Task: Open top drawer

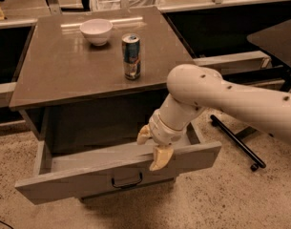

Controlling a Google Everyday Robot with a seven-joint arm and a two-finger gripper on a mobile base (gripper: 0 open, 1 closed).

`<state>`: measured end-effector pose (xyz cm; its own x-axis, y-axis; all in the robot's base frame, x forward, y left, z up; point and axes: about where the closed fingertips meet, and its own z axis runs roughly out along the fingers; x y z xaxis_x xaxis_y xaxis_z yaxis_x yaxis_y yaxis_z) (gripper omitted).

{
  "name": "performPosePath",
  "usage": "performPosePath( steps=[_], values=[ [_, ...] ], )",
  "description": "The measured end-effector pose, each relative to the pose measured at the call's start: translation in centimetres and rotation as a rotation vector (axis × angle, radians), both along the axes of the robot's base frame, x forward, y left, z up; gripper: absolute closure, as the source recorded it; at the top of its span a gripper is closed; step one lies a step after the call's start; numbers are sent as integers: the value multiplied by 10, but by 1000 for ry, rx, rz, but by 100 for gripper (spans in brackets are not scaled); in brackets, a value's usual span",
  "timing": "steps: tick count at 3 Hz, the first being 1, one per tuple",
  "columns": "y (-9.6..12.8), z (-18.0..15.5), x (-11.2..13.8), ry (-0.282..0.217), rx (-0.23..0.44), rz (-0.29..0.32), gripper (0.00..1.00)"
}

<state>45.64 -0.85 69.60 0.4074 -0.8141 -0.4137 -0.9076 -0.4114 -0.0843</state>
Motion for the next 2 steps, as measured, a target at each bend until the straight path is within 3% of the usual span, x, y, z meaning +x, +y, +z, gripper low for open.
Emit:
performPosePath(
  steps=[2],
  values=[
    [-35,74,36,-173,18,-117,42]
  ],
)
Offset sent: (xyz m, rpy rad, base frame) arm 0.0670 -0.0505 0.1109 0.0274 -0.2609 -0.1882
